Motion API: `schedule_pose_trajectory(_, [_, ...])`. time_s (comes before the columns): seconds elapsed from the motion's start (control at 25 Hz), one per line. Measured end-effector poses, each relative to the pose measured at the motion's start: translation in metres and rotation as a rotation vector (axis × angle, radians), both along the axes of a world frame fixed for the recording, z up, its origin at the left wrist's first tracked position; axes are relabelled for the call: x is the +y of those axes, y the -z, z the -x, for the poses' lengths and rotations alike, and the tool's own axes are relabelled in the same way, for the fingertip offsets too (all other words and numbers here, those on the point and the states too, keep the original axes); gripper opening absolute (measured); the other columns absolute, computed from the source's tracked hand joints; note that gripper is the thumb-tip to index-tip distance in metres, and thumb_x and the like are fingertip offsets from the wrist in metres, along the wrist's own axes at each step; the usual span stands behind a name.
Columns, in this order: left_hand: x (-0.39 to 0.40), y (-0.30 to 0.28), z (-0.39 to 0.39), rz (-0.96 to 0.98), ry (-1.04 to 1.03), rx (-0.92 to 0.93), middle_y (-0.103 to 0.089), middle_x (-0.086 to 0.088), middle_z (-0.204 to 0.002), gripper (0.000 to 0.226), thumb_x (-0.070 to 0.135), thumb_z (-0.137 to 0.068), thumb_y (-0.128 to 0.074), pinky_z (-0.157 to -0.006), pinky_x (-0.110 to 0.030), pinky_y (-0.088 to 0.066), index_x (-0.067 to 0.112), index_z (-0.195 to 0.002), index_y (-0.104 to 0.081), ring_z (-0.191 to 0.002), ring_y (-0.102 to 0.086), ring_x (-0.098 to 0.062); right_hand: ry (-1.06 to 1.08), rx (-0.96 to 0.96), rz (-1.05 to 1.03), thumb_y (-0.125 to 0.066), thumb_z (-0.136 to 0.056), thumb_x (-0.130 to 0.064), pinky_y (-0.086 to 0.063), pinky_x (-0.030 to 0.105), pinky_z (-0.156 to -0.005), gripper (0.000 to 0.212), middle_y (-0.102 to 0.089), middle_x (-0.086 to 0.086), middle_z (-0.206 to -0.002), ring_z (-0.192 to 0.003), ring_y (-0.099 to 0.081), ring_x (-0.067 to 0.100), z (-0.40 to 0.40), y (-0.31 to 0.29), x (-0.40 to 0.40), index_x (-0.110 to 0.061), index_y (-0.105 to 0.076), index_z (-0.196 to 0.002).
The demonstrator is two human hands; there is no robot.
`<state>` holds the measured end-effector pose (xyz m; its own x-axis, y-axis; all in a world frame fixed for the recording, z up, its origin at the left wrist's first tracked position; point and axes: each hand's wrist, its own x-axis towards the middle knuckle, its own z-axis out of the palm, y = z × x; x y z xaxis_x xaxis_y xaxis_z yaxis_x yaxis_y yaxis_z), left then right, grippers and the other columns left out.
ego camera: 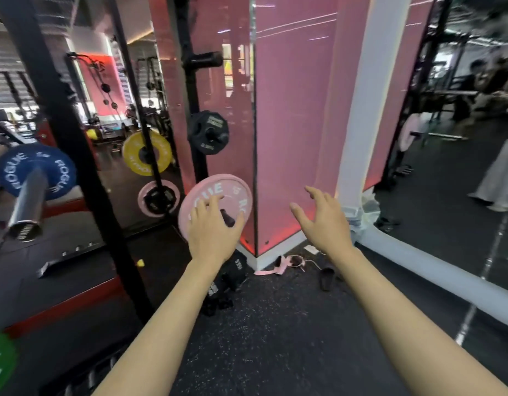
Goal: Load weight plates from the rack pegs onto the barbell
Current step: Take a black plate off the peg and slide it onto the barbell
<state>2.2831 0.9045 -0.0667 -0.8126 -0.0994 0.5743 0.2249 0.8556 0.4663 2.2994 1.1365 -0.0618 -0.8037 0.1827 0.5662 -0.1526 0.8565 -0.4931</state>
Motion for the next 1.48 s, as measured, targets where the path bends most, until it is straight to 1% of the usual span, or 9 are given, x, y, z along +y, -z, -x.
schedule_pose_trajectory(0.08, [0.037,-0.001,0.002,-0.017,0.088,-0.004,-0.049,-0.007,-0.133,0.057,0.053,-0.088,-0.056,-0.097,-0.043,-0.038,0.021,-0.134,-0.045,-0.124,-0.042,-0.028,0.058,0.006,0.025,-0.045,-0.091,-0.063,-0.043,0.042,-0.096,0.064,-0.055,0.003,-0.131,-0.121,-0.048,0.024,-0.006,-0.001,0.033,-0.022,-0.043,-0.139])
schedule_pose_trajectory(0.2, [0.066,0.0,0.01,-0.014,0.137,-0.014,-0.05,-0.007,-0.128,0.057,0.055,-0.089,-0.053,-0.094,-0.042,-0.039,0.022,-0.134,-0.045,-0.119,-0.043,-0.026,0.088,0.009,0.052,-0.047,-0.091,-0.06,-0.042,0.041,-0.096,0.062,-0.055,0.004,-0.132,-0.122,-0.047,0.024,-0.008,0.0,0.055,-0.021,-0.044,-0.139])
schedule_pose_trajectory(0.32, [0.069,-0.001,0.029,0.008,0.116,-0.015,-0.05,-0.007,-0.127,0.056,0.056,-0.089,-0.053,-0.091,-0.042,-0.04,0.022,-0.133,-0.044,-0.116,-0.044,-0.027,0.093,-0.005,0.037,-0.046,-0.091,-0.06,-0.042,0.041,-0.095,0.063,-0.055,0.004,-0.131,-0.122,-0.047,0.023,0.005,0.005,0.061,-0.021,-0.043,-0.14])
schedule_pose_trajectory(0.56, [0.049,0.012,0.09,-0.041,0.083,-0.015,-0.05,-0.004,-0.13,0.056,0.057,-0.086,-0.055,-0.095,-0.046,-0.044,0.026,-0.132,-0.043,-0.119,-0.046,-0.025,0.031,-0.001,0.034,-0.046,-0.091,-0.06,-0.045,0.043,-0.094,0.061,-0.056,0.003,-0.129,-0.115,-0.051,0.024,0.071,0.012,0.046,-0.022,-0.044,-0.139])
schedule_pose_trajectory(0.68, [0.031,0.016,0.135,-0.02,0.022,0.005,-0.052,-0.005,-0.128,0.055,0.055,-0.087,-0.056,-0.097,-0.044,-0.042,0.023,-0.131,-0.046,-0.119,-0.046,-0.026,-0.02,-0.01,0.011,-0.045,-0.091,-0.06,-0.046,0.042,-0.092,0.061,-0.056,0.002,-0.129,-0.113,-0.052,0.023,0.128,0.013,0.028,-0.022,-0.044,-0.138])
schedule_pose_trajectory(0.8, [0.008,0.011,0.196,-0.029,-0.032,-0.009,-0.051,-0.005,-0.127,0.055,0.054,-0.087,-0.056,-0.092,-0.041,-0.041,0.023,-0.131,-0.045,-0.116,-0.046,-0.026,-0.065,-0.01,-0.002,-0.045,-0.092,-0.06,-0.046,0.043,-0.092,0.061,-0.056,0.003,-0.127,-0.112,-0.052,0.024,0.201,0.007,0.008,-0.021,-0.044,-0.139])
schedule_pose_trajectory(1.04, [-0.047,-0.011,0.323,-0.047,-0.15,0.054,-0.053,-0.007,-0.124,0.056,0.055,-0.088,-0.056,-0.09,-0.044,-0.045,0.023,-0.133,-0.046,-0.116,-0.047,-0.028,-0.143,0.03,-0.005,-0.047,-0.092,-0.057,-0.046,0.043,-0.092,0.06,-0.057,0.005,-0.128,-0.113,-0.052,0.026,0.347,-0.023,-0.035,-0.02,-0.044,-0.139])
schedule_pose_trajectory(1.36, [-0.057,-0.005,0.443,-0.017,-0.187,0.056,-0.053,-0.007,-0.125,0.055,0.056,-0.087,-0.056,-0.09,-0.047,-0.046,0.023,-0.13,-0.047,-0.117,-0.048,-0.029,-0.171,-0.004,0.002,-0.05,-0.093,-0.053,-0.047,0.042,-0.092,0.058,-0.056,0.005,-0.13,-0.114,-0.052,0.026,0.476,-0.002,-0.043,-0.02,-0.043,-0.14])
schedule_pose_trajectory(1.48, [-0.064,-0.001,0.486,-0.012,-0.252,0.076,-0.054,-0.006,-0.124,0.055,0.057,-0.087,-0.055,-0.089,-0.047,-0.046,0.023,-0.129,-0.047,-0.116,-0.049,-0.029,-0.22,-0.007,0.025,-0.052,-0.093,-0.049,-0.046,0.041,-0.095,0.057,-0.056,0.006,-0.131,-0.118,-0.051,0.027,0.525,0.003,-0.045,-0.019,-0.043,-0.14])
